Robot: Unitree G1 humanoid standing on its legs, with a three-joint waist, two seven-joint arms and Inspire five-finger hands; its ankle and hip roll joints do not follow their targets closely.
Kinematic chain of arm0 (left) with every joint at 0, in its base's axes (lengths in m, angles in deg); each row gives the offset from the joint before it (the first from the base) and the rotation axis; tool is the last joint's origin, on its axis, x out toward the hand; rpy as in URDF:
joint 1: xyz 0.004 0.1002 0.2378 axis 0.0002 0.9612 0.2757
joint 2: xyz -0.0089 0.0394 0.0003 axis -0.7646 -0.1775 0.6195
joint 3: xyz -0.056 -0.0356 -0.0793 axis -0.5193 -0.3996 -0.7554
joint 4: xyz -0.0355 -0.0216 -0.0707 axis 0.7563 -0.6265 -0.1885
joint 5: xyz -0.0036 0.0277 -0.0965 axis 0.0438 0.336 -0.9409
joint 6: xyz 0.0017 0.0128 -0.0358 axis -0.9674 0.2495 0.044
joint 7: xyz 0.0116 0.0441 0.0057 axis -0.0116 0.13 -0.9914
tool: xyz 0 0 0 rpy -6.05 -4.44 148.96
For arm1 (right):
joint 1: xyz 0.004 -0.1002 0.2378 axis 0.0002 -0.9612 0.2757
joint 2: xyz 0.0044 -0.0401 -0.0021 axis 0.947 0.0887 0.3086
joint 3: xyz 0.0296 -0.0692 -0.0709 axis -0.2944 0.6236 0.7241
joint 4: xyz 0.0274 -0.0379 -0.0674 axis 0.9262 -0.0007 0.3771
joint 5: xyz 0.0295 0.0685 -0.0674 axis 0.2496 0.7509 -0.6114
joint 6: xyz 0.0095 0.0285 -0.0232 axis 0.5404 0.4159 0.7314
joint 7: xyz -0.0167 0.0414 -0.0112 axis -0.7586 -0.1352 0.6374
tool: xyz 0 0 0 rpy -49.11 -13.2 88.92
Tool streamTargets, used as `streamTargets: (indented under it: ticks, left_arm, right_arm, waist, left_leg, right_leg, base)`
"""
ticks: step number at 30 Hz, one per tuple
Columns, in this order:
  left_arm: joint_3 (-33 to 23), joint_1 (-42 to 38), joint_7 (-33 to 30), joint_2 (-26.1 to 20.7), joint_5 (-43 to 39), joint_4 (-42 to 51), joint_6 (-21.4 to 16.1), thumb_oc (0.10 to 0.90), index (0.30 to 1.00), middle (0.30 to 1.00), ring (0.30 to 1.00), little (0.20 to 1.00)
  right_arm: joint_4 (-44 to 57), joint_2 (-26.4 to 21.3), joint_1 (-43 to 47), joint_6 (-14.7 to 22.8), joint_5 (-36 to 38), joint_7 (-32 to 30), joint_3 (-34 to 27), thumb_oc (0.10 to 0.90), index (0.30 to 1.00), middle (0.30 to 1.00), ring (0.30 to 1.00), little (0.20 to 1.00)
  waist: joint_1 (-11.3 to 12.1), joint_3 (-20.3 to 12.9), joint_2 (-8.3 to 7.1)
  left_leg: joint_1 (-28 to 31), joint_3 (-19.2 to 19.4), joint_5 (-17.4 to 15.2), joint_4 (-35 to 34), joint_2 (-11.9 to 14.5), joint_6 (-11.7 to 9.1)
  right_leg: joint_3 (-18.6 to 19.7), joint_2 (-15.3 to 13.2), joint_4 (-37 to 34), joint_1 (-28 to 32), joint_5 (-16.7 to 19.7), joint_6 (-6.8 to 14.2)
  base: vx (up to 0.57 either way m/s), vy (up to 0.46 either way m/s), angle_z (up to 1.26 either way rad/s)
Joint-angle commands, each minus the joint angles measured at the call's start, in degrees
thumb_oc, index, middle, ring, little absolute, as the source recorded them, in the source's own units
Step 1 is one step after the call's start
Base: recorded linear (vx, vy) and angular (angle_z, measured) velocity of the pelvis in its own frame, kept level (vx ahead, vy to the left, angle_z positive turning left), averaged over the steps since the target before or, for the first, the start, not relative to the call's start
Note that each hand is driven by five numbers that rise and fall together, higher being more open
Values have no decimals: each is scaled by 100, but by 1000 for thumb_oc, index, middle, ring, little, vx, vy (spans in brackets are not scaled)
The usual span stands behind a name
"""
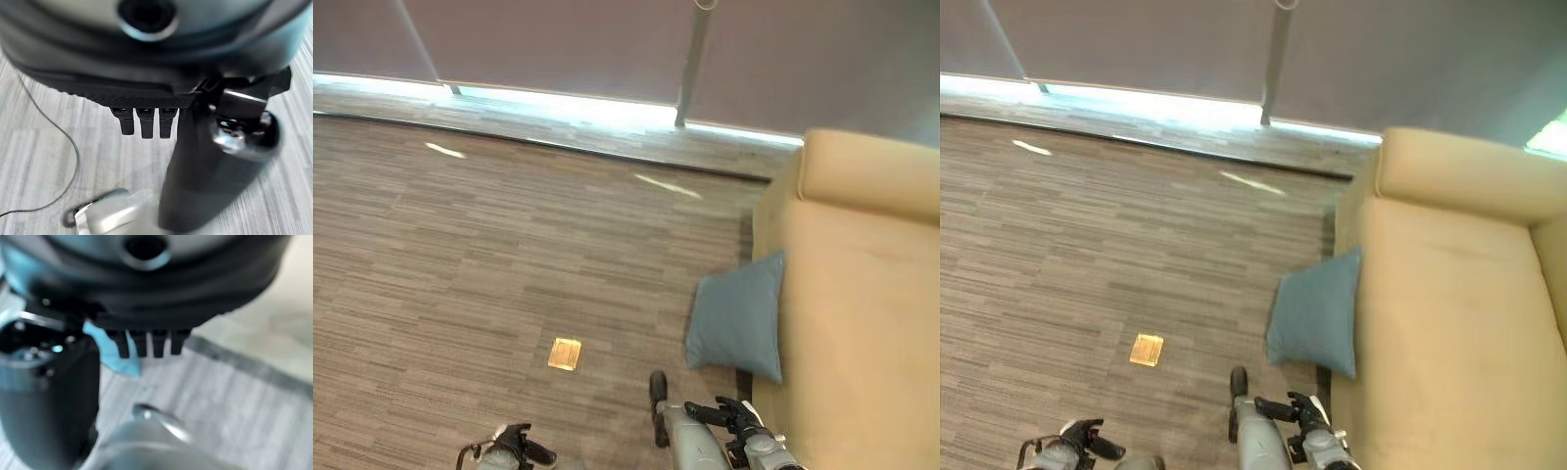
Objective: Pick up all the scattered cushions and arrange them neatly on the sofa.
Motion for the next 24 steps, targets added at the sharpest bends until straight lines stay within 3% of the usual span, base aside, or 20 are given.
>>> streamTargets:
  ticks: [1,2,3,4,5,6,7,9,10,13,16,18,19,20,22,24]
  left_arm:
    - [176,-140,-167,-200,57,108,-103,800,900,900,900,900]
    - [142,-99,-189,-198,65,38,-96,800,900,900,900,900]
    - [142,-101,-190,-199,65,38,-97,800,900,900,900,900]
    - [126,-87,-221,-203,56,-10,-99,800,900,900,900,900]
    - [87,-83,-228,-207,5,-47,-105,800,900,900,900,900]
    - [-37,-30,-243,-233,-182,-133,-134,800,900,900,900,900]
    - [-54,6,-243,-277,-212,-204,-141,800,900,900,900,900]
    - [-96,84,-203,-283,-153,-352,-123,800,900,900,900,900]
    - [-141,96,-265,-354,64,-384,-94,800,900,900,900,900]
    - [-250,186,-228,-487,229,-444,-65,800,900,900,900,900]
    - [-397,240,-276,-631,207,-469,0,800,900,900,900,900]
    - [-485,250,-349,-745,120,-454,7,800,900,900,900,900]
    - [-605,290,-382,-801,4,-473,0,800,900,900,900,900]
    - [-605,292,-382,-800,4,-474,-1,800,900,900,900,900]
    - [-623,267,-391,-800,-43,-491,-6,800,900,900,900,900]
    - [-571,118,-381,-662,-171,-388,-45,800,900,900,900,900]
  right_arm:
    - [-106,-291,-267,28,174,-348,240,800,900,900,900,900]
    - [-96,-301,-249,57,132,-337,254,800,900,900,900,900]
    - [-96,-299,-248,57,131,-336,254,800,900,900,900,900]
    - [-82,-303,-222,75,82,-365,280,800,900,900,900,900]
    - [-61,-320,-184,95,1,-367,344,800,900,900,900,900]
    - [-63,-365,-86,104,-177,-406,469,800,900,900,900,900]
    - [-81,-400,-73,108,-228,-436,490,800,900,900,900,900]
    - [-62,-404,-72,126,-262,-384,477,800,900,900,900,900]
    - [-30,-355,-152,129,-386,-420,408,800,900,900,900,900]
    - [230,-357,-223,226,-90,-331,159,800,900,900,900,900]
    - [293,-332,-284,245,61,-303,41,800,900,900,900,900]
    - [418,-351,-281,242,13,-307,44,800,900,900,900,900]
    - [588,-392,-306,240,-10,-350,-34,800,900,900,900,900]
    - [594,-394,-311,236,-10,-350,-33,800,900,900,900,900]
    - [622,-401,-324,235,12,-371,-80,800,900,900,900,900]
    - [590,-391,-369,217,195,-381,-194,800,900,900,900,900]
  waist:
    - [46,371,-220]
    - [135,360,-232]
    - [130,354,-252]
    - [225,366,-219]
    - [345,361,-127]
    - [596,335,-22]
    - [665,316,-26]
    - [654,210,-29]
    - [652,74,-73]
    - [637,-19,-290]
    - [582,-57,-349]
    - [500,-45,-323]
    - [367,-86,-288]
    - [373,-76,-290]
    - [307,-99,-279]
    - [14,-122,-238]
  left_leg:
    - [-233,528,-74,-994,-285,603]
    - [-360,469,-71,-1534,-220,590]
    - [-354,477,-42,-1569,-239,592]
    - [-412,379,90,-2441,-118,533]
    - [-305,153,479,-3638,50,410]
    - [-376,-567,1009,-4837,299,232]
    - [-411,-736,1121,-5096,380,165]
    - [-203,-744,1066,-5306,523,113]
    - [-184,-627,1144,-4941,468,22]
    - [-143,-433,833,-4556,227,140]
    - [131,-136,679,-4577,273,256]
    - [460,221,532,-4689,355,361]
    - [753,542,411,-4833,356,417]
    - [775,551,409,-4842,356,417]
    - [928,736,332,-4898,312,439]
    - [1391,1139,-3,-4983,39,523]
  right_leg:
    - [291,-168,-742,980,-823,473]
    - [375,-150,-809,1173,-875,539]
    - [377,-171,-818,1169,-866,541]
    - [441,-154,-822,1290,-987,567]
    - [540,-67,-857,1447,-1098,596]
    - [795,41,-891,1699,-1294,622]
    - [875,37,-906,1858,-1411,635]
    - [995,32,-896,1964,-1515,705]
    - [1003,-149,-897,2089,-1497,803]
    - [1223,-364,-535,2033,-1395,998]
    - [1183,-367,19,1770,-1205,1150]
    - [658,-574,553,1322,-832,1242]
    - [220,-756,512,1084,-621,1246]
    - [227,-757,517,1095,-627,1247]
    - [54,-814,310,1078,-636,1219]
    - [-292,-722,-529,739,-406,1236]
  base:
    - [645,146,-35]
    - [357,133,-17]
    - [324,191,-48]
    - [334,264,-71]
    - [643,535,-89]
    - [635,500,-93]
    - [457,353,-82]
    - [379,311,-139]
    - [517,483,-139]
    - [329,378,-54]
    - [142,200,-70]
    - [177,324,-99]
    - [134,255,-76]
    - [152,261,-58]
    - [146,165,-73]
    - [360,231,-52]
